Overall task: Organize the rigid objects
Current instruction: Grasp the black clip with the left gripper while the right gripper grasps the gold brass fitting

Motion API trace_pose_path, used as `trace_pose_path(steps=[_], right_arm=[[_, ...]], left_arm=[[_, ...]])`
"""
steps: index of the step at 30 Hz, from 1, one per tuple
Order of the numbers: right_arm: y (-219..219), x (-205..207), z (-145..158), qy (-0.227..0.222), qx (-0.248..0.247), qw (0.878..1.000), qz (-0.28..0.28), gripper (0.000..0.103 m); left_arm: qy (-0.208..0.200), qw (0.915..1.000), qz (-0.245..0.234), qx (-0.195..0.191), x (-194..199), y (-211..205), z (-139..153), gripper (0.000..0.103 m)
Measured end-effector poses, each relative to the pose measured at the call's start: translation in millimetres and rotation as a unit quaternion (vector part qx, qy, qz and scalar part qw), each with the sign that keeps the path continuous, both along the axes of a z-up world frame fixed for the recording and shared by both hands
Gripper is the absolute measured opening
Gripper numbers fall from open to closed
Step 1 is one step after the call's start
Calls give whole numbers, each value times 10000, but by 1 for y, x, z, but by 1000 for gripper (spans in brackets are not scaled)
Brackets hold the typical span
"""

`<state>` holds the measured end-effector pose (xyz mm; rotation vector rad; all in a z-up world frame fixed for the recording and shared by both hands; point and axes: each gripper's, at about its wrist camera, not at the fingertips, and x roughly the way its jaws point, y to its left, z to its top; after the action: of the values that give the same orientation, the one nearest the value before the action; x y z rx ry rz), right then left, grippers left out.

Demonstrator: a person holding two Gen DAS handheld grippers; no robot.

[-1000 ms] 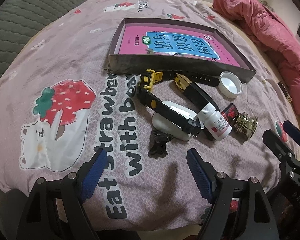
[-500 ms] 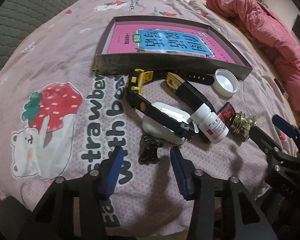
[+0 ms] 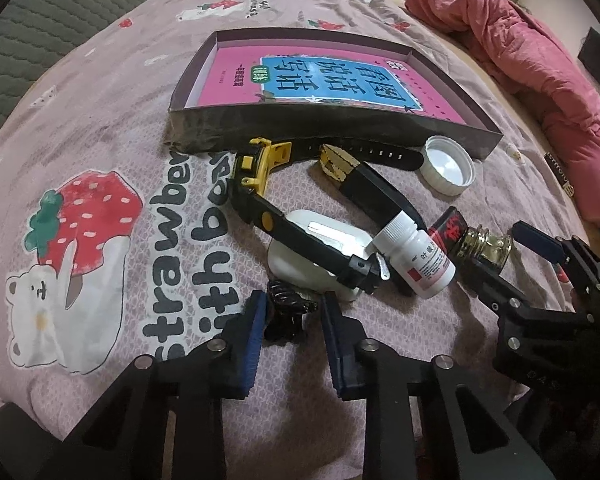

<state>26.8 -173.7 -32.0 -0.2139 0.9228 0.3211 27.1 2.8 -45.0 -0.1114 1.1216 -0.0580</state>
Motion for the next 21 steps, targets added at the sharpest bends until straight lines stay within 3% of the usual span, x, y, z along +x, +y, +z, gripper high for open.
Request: trace_pose_path(steps=[3, 6, 14, 21], right_arm=[[-1, 2, -3, 66, 58, 9999, 106, 80], [-2, 3, -6, 96, 48, 9998, 161, 73], [-2, 0, -5, 118, 277, 9992, 262, 44], [-9, -1, 1, 96, 460, 9987, 191, 43]], left_arm=[[-23, 10000, -21, 22, 1, -1, -1, 25], [-53, 10000, -19, 25, 0, 0, -1, 23], [-89, 9999, 31, -52, -3, 8, -1, 19], [-95, 9998, 48, -151, -5, 11, 3, 18]])
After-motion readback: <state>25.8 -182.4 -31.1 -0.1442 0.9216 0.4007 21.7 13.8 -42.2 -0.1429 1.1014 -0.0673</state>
